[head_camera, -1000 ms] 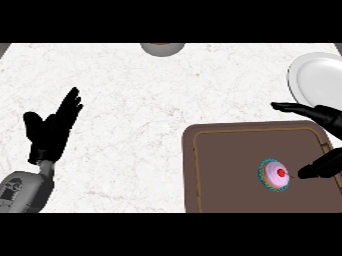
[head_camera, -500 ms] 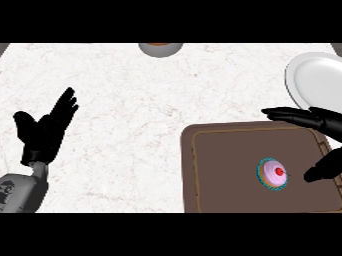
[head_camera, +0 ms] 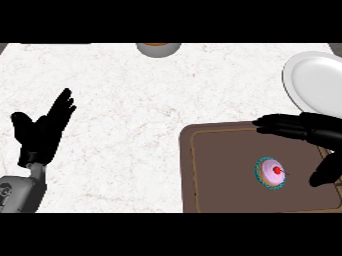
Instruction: Pick the cupcake from the tray and place it in the plate
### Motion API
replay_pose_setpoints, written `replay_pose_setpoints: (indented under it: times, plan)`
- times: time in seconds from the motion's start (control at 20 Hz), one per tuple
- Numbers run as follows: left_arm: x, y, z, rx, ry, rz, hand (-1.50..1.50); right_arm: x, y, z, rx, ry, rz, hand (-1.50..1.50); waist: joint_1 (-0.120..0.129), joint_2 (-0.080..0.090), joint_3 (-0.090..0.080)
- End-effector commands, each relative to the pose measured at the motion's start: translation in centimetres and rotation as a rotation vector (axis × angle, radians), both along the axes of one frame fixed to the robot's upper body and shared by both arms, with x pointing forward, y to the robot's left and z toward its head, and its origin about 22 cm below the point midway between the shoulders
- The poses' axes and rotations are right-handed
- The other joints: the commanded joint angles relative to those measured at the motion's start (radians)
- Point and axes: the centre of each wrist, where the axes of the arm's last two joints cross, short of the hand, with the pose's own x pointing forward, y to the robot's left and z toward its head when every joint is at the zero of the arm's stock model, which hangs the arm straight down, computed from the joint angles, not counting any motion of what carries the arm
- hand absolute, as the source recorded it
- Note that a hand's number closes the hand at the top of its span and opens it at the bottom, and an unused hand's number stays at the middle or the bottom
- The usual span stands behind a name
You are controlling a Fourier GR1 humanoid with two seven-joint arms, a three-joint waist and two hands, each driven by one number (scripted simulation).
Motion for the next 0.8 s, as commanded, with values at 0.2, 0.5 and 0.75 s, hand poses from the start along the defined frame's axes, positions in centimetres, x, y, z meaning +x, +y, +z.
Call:
replay_pose_setpoints:
  times: [0.2, 0.5, 0.75]
  plan:
    - [-0.2, 2.4, -0.7, -0.003, 0.004, 0.004, 0.00, 0.4, 2.9, -0.5, -0.136, 0.029, 0.095, -1.50, -0.004, 0.000, -0.001]
    - [0.5, -0.1, 0.7, 0.004, -0.007, 0.019, 0.00, -0.7, 3.2, -0.2, -0.157, 0.031, 0.109, -1.50, -0.008, -0.002, 0.000]
    - [-0.9, -0.1, -1.6, -0.009, 0.001, -0.005, 0.00, -0.8, 6.6, -1.7, -0.207, 0.000, 0.081, -1.50, -0.004, -0.002, 0.000]
